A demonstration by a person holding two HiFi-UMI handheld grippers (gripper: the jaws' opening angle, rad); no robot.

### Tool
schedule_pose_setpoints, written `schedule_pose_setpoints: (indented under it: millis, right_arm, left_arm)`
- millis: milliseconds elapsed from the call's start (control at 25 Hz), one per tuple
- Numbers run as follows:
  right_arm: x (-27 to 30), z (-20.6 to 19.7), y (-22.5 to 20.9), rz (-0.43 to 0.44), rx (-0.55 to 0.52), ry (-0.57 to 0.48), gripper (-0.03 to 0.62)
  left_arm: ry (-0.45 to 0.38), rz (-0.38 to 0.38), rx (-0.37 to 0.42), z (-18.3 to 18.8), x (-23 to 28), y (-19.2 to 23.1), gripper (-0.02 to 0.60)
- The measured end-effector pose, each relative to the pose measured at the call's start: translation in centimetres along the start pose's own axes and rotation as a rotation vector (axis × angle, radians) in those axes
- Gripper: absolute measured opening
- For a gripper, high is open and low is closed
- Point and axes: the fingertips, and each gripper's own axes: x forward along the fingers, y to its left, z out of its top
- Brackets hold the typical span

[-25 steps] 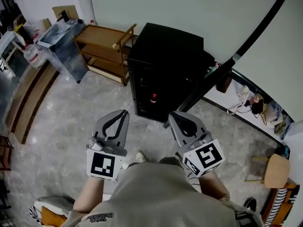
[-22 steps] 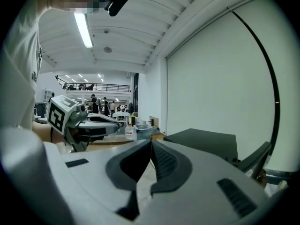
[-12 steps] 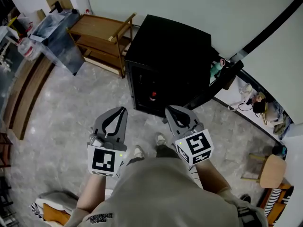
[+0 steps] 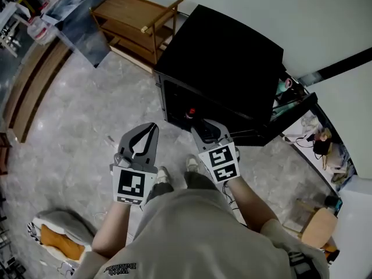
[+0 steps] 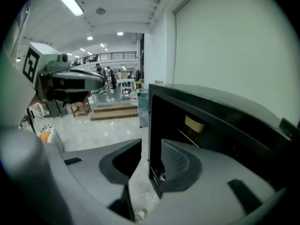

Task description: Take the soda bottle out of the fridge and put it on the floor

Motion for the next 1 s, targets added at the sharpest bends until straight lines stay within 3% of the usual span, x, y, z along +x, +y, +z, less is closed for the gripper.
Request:
schedule_pose_setpoints:
  millis: [280,840,1000]
  right_arm:
    - [6.7,-4.9,-1.4,0.009,-0.059,0.132,0.117]
    - [19.4,-16.0,-4.2,-0.049,0.153,0.301,0.137]
    - [22.5,-18.5,-5.1,-0.048,0.215,0.344,0.143]
  left_arm:
    - [0.085,-0.002,-0.048,-3.5,4.4,0.3,0.008]
    - [0.214,-0.056,-0.173,-13.3,12.2,0.7,0.008]
    - [0.244,-0.059,-0.26,-16.7,14.0,1.3,0.008]
